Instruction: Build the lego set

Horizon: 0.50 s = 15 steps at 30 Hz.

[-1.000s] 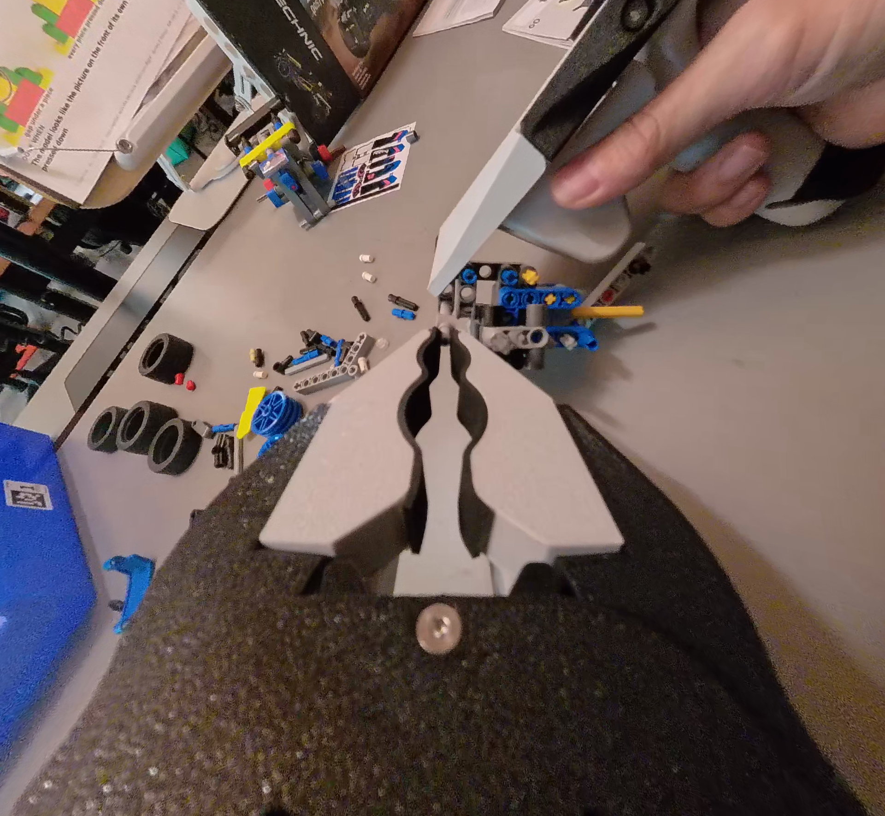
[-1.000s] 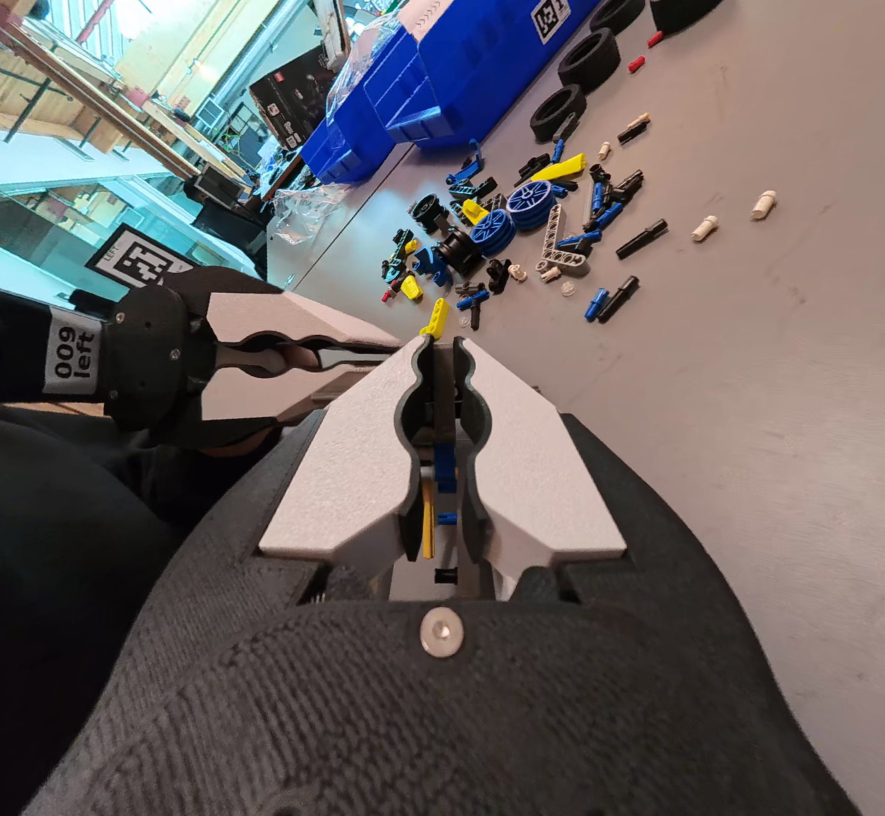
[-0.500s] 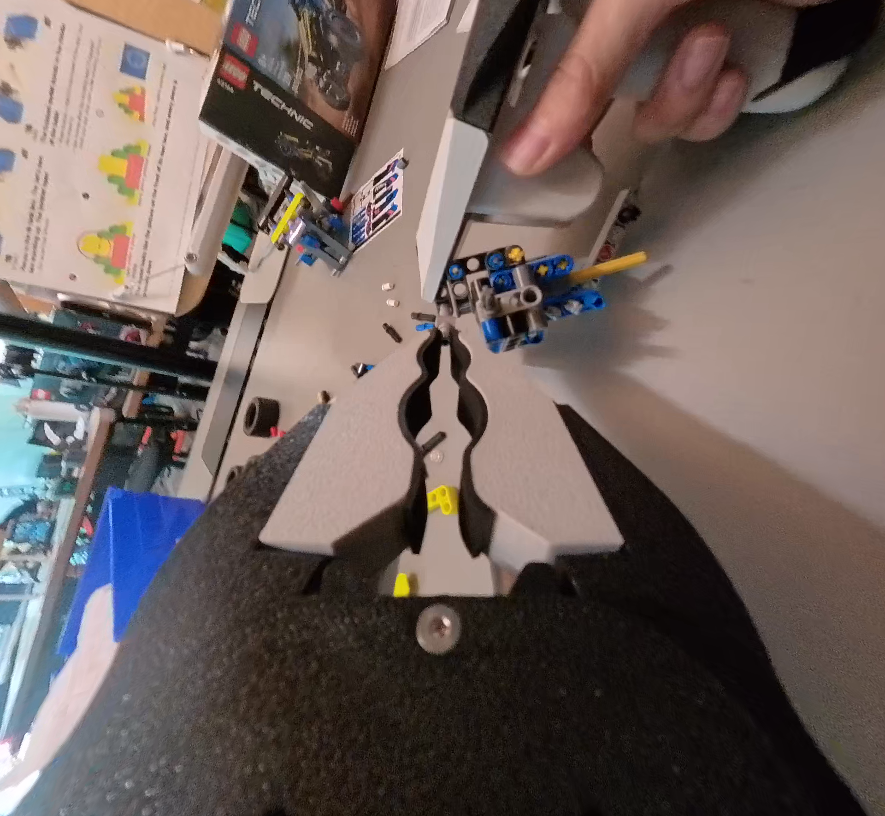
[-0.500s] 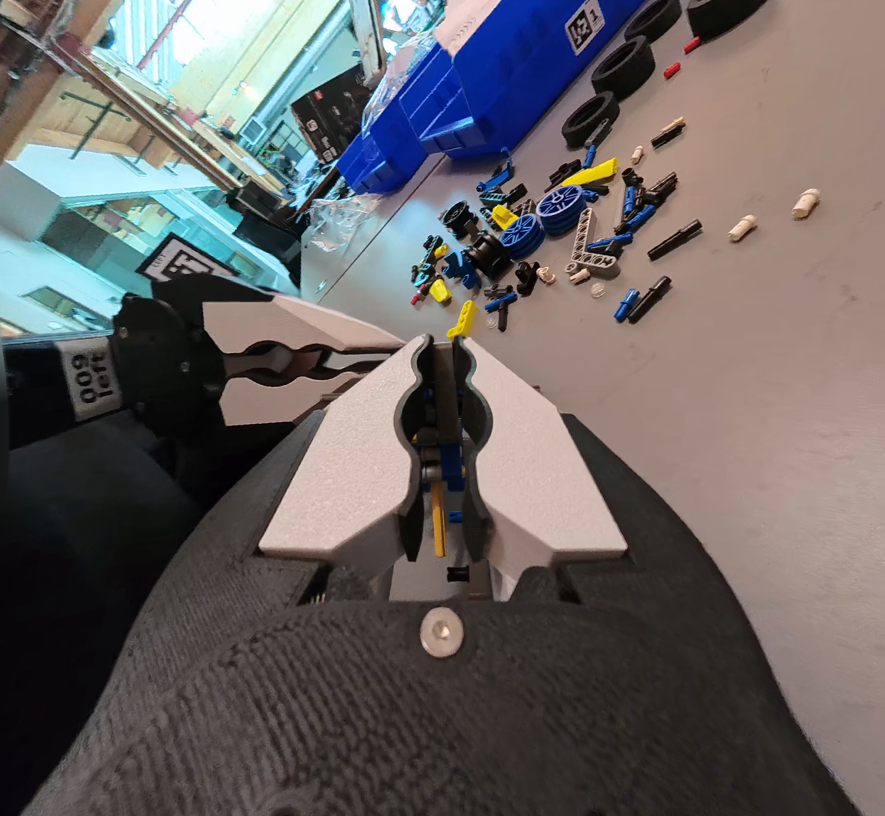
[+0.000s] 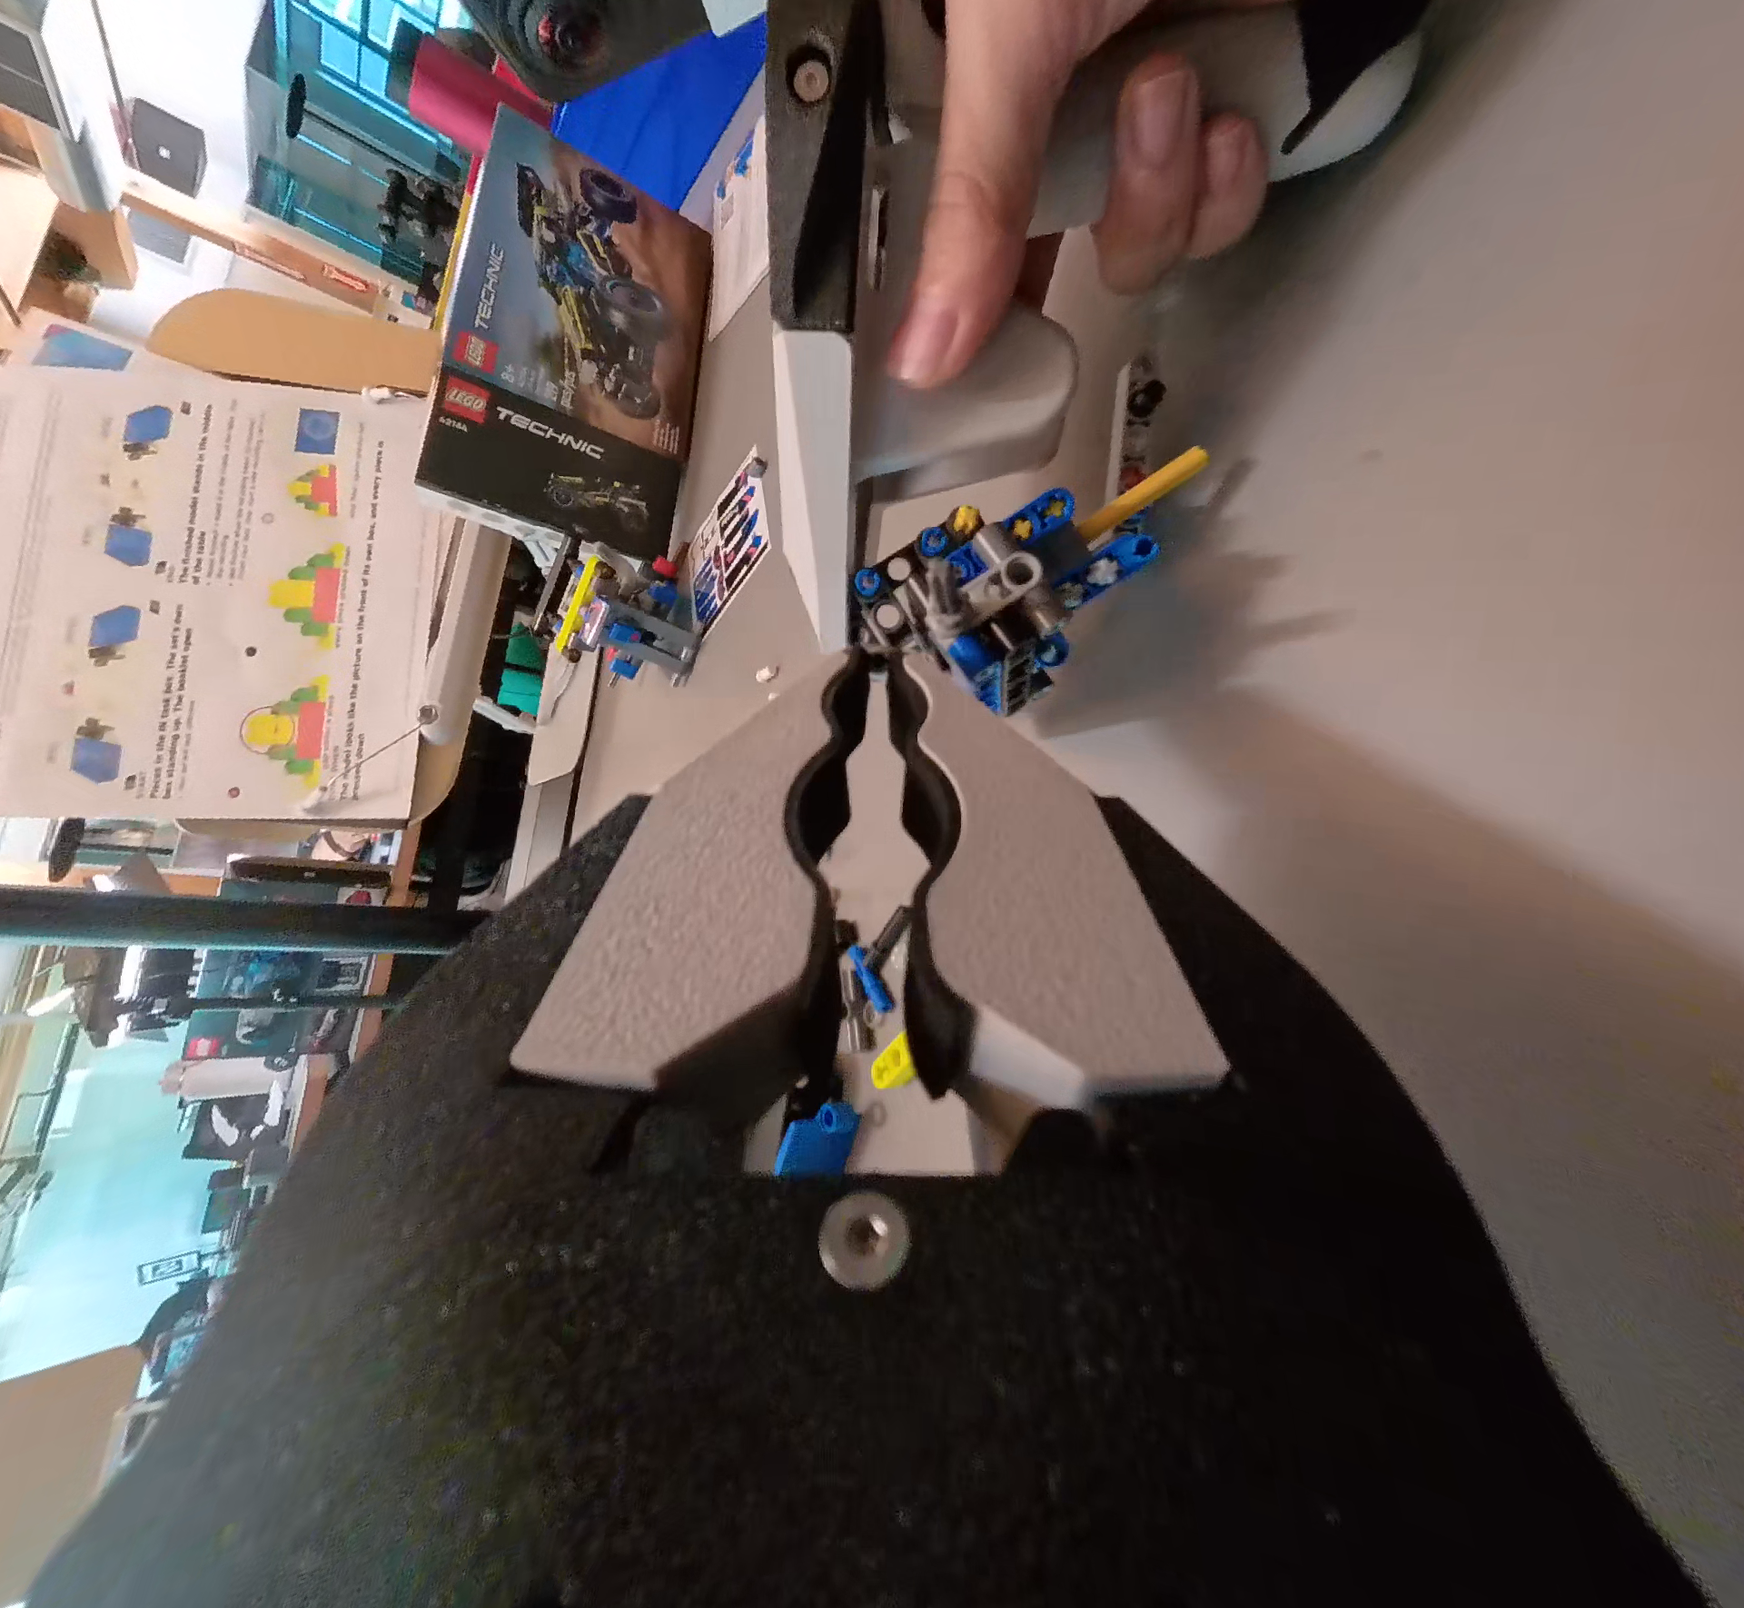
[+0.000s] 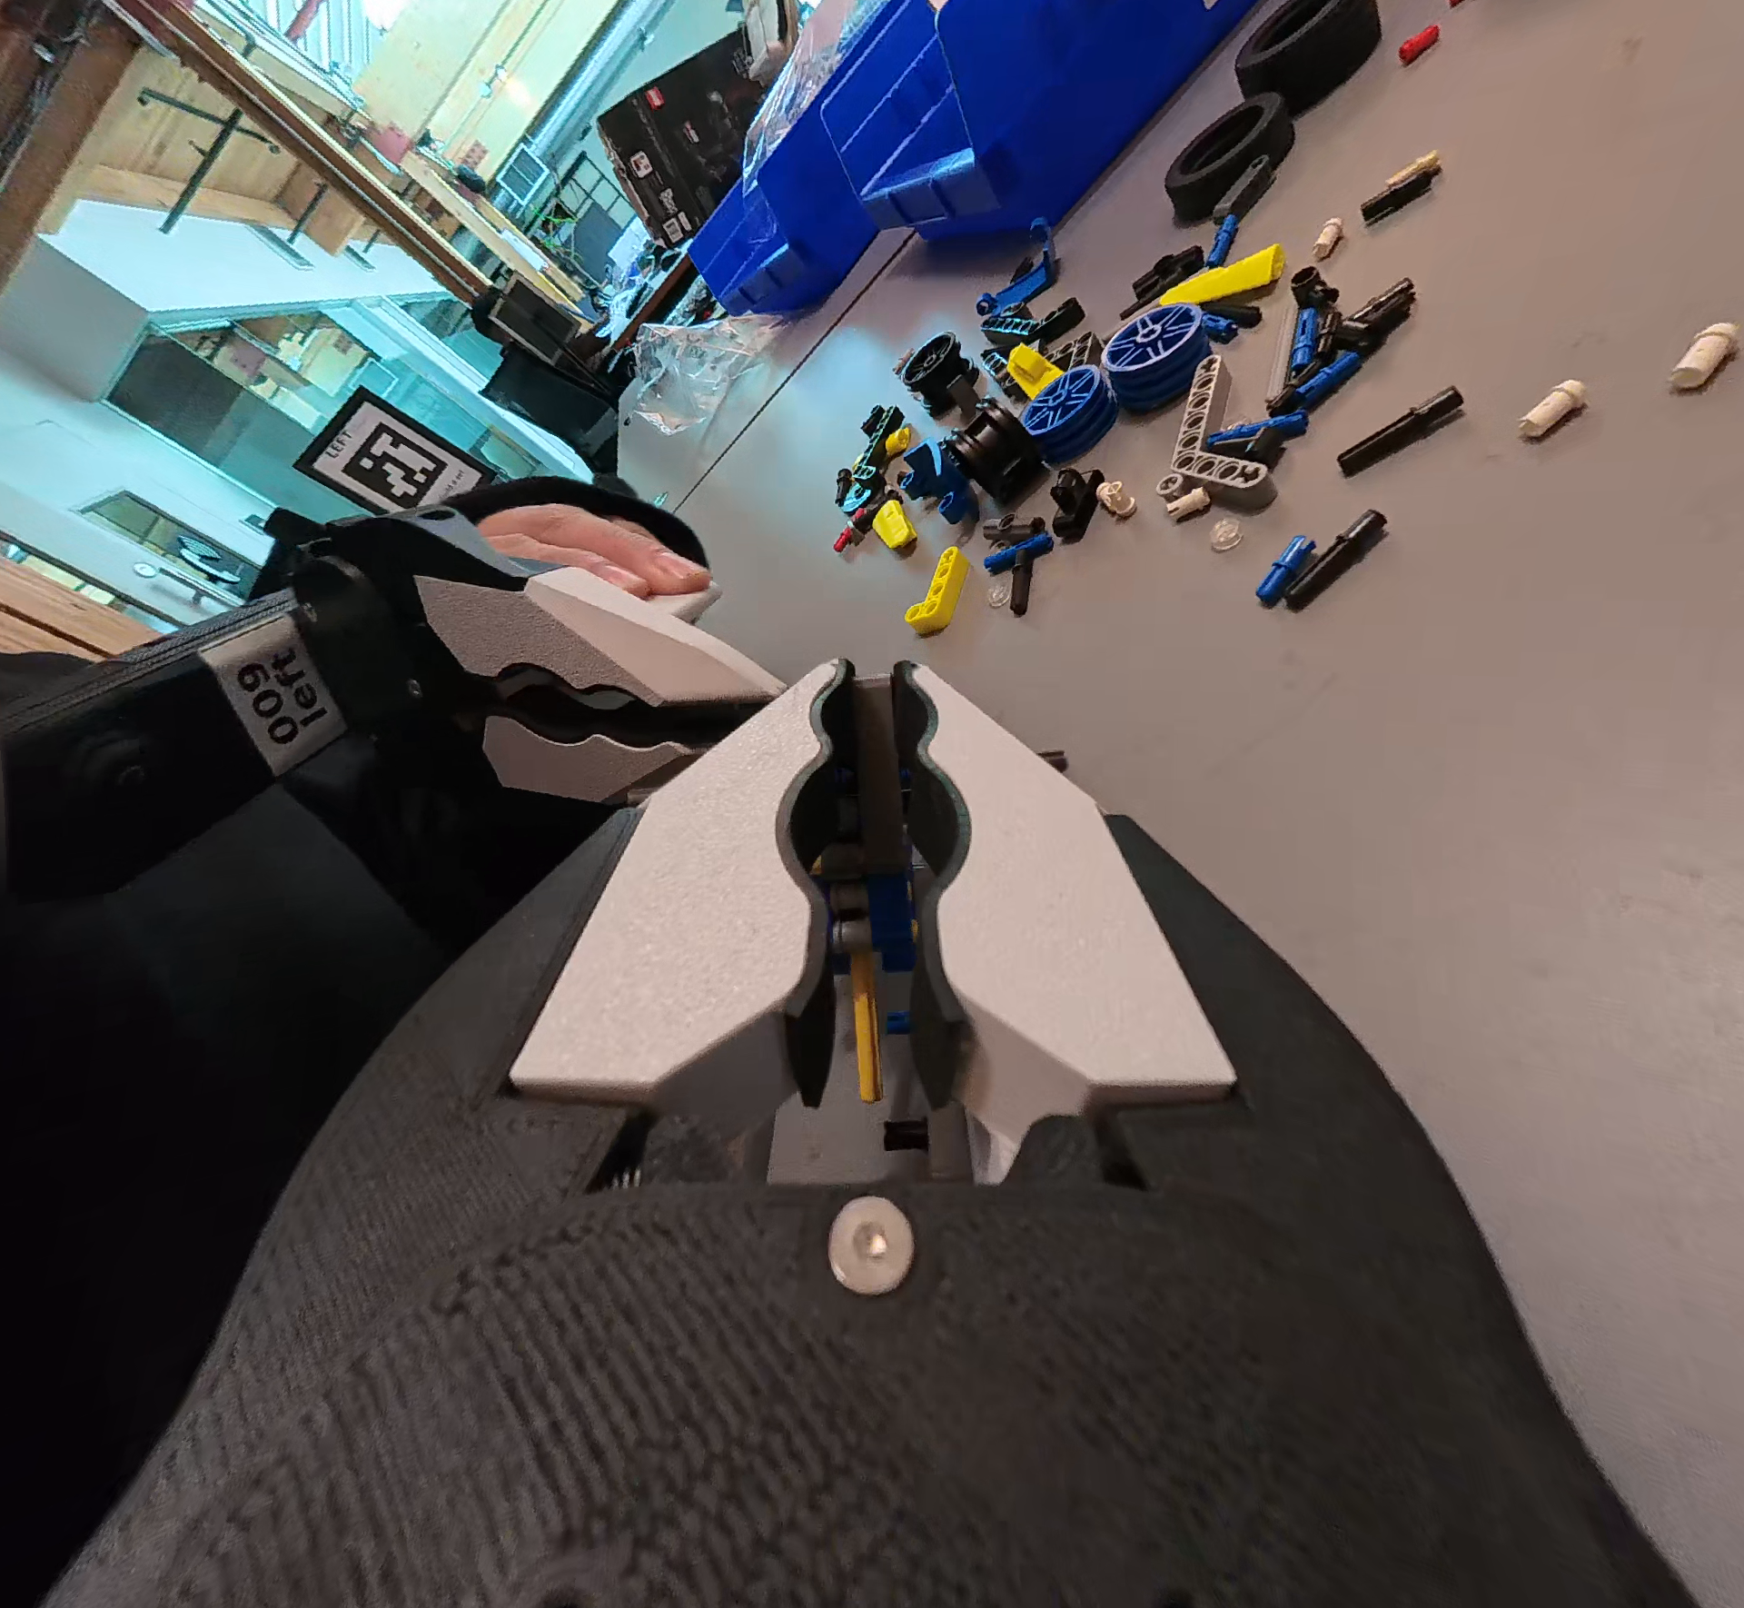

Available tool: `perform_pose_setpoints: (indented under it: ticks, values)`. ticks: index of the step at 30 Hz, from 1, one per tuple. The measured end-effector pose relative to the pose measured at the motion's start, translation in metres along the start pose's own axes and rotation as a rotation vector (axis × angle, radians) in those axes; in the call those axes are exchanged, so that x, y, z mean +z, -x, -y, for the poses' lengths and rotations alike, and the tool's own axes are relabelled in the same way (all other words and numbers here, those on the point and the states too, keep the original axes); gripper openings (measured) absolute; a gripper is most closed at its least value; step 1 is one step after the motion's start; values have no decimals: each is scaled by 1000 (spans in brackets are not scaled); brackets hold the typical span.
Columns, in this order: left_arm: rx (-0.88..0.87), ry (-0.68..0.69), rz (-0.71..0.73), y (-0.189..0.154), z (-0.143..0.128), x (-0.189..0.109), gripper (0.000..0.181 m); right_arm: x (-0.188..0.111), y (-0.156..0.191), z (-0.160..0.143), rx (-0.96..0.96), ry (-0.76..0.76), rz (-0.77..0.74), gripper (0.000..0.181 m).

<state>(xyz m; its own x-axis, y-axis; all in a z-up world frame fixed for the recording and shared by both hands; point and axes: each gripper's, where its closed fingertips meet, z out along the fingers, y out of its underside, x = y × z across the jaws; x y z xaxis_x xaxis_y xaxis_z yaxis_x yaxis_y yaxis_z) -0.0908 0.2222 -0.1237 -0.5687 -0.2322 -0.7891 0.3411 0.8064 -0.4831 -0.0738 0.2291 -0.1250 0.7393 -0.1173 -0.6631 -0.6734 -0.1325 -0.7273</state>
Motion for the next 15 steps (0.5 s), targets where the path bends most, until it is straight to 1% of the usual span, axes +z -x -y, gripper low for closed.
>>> perform_pose_setpoints:
  ticks: [5,11,15]
  values:
    - [25,-13,4,0,0,0,1,0,-1,0,4,2,-3,7]
    - [172,-22,35,-3,1,-2,1,-1,1,-2,26,13,32,7]
    - [198,-41,11,-4,4,-1,1,-1,1,-2,38,20,47,7]
